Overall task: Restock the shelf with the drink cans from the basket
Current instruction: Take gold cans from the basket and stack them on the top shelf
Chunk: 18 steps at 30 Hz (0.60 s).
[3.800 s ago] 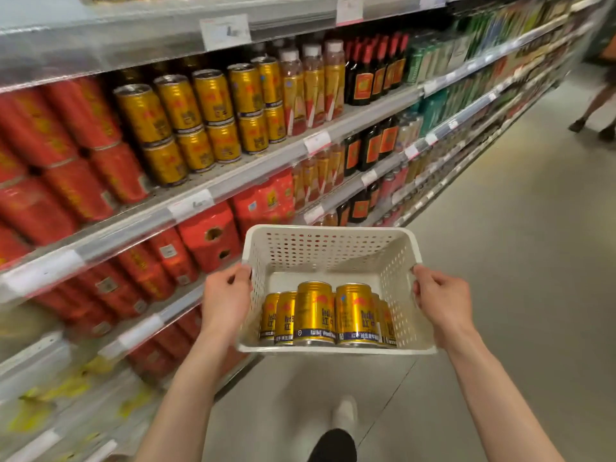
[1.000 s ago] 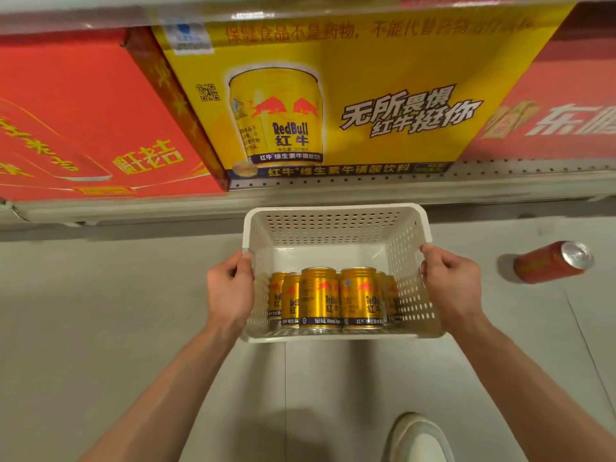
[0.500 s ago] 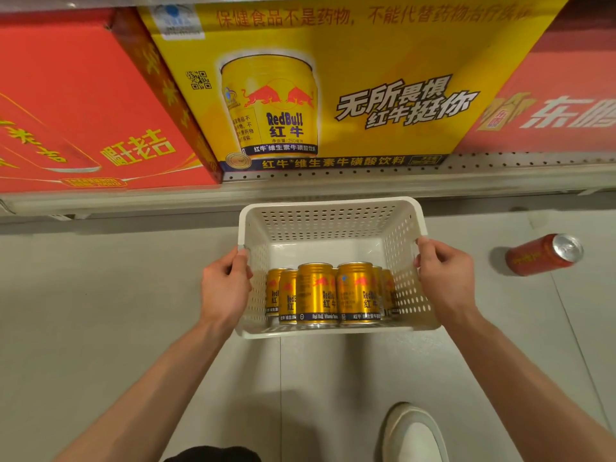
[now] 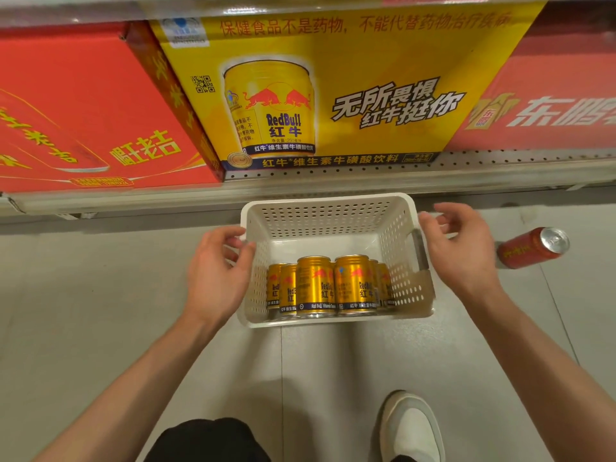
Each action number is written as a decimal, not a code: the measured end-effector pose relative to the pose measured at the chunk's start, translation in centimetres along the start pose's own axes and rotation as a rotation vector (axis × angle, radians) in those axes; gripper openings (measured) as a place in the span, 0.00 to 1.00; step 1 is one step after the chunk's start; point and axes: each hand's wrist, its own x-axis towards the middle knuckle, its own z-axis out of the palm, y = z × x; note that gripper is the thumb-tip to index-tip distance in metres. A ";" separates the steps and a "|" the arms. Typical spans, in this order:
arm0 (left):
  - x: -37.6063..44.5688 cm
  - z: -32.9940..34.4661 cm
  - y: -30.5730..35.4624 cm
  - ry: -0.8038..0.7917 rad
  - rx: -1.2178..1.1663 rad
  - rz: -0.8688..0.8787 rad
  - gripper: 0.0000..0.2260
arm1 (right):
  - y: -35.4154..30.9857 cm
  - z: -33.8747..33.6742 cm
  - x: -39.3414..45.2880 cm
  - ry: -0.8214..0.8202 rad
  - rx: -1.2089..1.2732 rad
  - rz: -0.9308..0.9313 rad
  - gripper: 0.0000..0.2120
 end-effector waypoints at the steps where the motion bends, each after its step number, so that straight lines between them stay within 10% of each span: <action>1: -0.5 0.1 0.7 -0.070 -0.017 0.029 0.11 | -0.7 0.0 -0.5 -0.037 -0.019 -0.039 0.19; 7: -1.5 3.0 3.0 -0.650 -0.107 -0.259 0.23 | -2.5 2.9 -3.7 -0.652 -0.253 -0.003 0.25; 18: -1.0 4.8 2.8 -0.766 -0.250 -0.368 0.25 | -0.9 4.1 -3.0 -0.864 -0.131 0.141 0.30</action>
